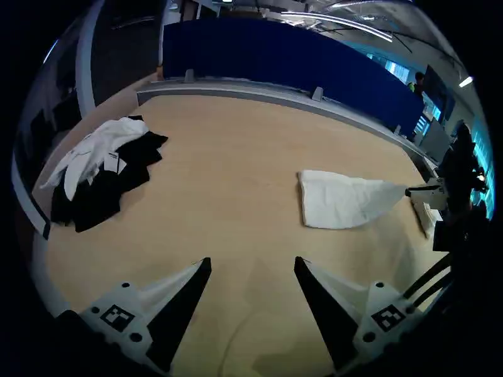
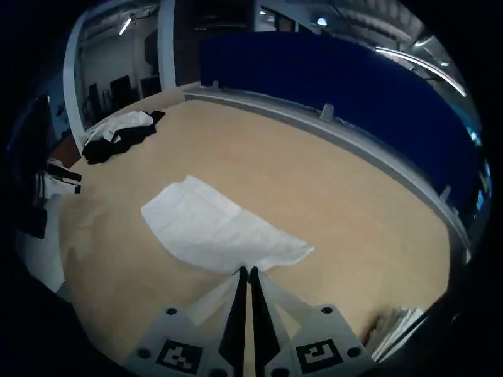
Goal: Fold towel
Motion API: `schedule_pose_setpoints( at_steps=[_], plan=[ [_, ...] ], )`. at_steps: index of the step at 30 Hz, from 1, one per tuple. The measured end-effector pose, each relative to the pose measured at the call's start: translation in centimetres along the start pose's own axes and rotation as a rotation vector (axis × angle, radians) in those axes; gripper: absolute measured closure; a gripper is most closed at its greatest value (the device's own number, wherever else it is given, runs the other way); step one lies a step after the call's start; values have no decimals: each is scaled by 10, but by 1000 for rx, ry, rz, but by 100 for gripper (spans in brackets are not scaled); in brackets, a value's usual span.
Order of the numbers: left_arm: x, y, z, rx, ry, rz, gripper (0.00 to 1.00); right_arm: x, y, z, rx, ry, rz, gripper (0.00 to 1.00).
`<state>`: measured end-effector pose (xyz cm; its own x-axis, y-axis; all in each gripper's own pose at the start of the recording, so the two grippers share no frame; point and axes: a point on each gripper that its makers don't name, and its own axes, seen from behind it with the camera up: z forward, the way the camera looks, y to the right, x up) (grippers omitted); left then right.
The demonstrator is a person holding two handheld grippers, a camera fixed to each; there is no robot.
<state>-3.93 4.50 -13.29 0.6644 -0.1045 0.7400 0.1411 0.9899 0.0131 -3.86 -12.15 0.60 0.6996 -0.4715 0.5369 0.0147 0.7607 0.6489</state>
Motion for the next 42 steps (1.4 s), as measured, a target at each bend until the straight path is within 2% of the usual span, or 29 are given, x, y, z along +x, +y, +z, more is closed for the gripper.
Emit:
schedule_pose_setpoints(
  at_steps=[11,21,29,35,42],
  plan=[
    [0,0,-4,-7,8,-11,2,14,-3,3,1,5,-29,95],
    [13,0,-8,-7,37,-37,2,52,-20,16,27,27,-102,95],
    [25,3,-16,-9,72,-47,2,86,-57,38,81,46,-187,95],
    [25,1,-23,-3,86,-63,2,100,-91,61,132,45,-231,96],
    [22,-7,-29,19,93,-85,2,98,-134,93,203,23,-232,96]
  ],
)
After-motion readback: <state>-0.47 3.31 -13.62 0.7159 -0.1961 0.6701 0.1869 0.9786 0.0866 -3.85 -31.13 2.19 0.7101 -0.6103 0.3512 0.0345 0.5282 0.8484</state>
